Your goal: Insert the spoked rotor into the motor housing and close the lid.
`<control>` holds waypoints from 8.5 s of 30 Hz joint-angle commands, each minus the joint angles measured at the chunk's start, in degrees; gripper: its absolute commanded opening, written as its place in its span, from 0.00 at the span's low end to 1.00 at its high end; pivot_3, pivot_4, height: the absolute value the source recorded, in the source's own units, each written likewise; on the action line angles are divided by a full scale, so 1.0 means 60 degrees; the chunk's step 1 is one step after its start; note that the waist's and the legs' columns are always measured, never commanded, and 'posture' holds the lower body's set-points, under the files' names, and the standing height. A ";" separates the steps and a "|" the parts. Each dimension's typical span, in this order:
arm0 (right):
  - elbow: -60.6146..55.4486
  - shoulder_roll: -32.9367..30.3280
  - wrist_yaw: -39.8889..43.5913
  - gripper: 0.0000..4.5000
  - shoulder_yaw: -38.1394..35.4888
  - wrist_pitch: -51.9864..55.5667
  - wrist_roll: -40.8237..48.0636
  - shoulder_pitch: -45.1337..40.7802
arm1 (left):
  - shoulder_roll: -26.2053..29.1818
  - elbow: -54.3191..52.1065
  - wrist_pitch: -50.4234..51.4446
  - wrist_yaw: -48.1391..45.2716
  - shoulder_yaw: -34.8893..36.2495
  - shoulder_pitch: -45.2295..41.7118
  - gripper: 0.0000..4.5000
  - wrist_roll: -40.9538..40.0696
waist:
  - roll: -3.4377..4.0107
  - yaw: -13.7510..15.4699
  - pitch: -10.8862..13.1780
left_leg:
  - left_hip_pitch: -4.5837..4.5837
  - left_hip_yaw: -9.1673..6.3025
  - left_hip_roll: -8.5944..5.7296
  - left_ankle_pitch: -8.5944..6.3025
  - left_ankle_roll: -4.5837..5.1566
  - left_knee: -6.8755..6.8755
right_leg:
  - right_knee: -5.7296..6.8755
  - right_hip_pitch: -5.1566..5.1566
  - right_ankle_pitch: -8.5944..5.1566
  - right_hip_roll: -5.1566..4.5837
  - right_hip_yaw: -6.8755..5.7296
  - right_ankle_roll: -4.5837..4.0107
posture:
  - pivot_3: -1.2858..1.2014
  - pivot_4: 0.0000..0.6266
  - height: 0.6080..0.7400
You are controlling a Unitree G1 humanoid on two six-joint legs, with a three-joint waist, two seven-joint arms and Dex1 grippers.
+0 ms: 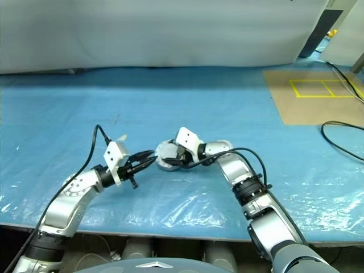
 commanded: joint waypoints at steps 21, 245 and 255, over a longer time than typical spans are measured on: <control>0.0962 -0.0411 -0.0082 0.67 0.0401 0.0446 -0.0671 0.0680 | -0.0212 0.1438 -0.0446 0.0115 -0.0367 -0.0850 0.01 0.0867 | 0.0000 -0.0012 -0.0003 | 0.0003 0.0009 -0.0005 -0.0001 0.0000 -0.0032 | -0.0014 -0.0010 -0.0025 -0.0008 0.0003 0.0027 | 0.52 0.24 1.00; -0.0695 0.0170 -0.0091 0.69 0.0579 0.1321 -0.0235 -0.0091 | 0.0500 -0.1293 0.1580 -0.0269 0.2041 0.1693 0.27 -0.2493 | -0.0019 -0.0044 0.0070 | -0.0228 -0.0088 -0.0038 0.0017 -0.0062 0.0062 | 0.0142 -0.0199 -0.0023 -0.0005 -0.0044 0.0007 | 0.52 0.24 1.00; 0.1093 -0.0071 -0.0594 0.69 0.0945 0.0356 -0.1078 0.0070 | 0.0459 -0.1394 0.1661 -0.0186 0.1896 0.1631 0.27 -0.2524 | -0.0011 -0.0008 0.0068 | 0.0027 -0.0052 -0.0016 -0.0011 -0.0024 0.0059 | 0.0139 0.0036 -0.0102 -0.0012 -0.0031 0.0010 | 0.52 0.24 1.00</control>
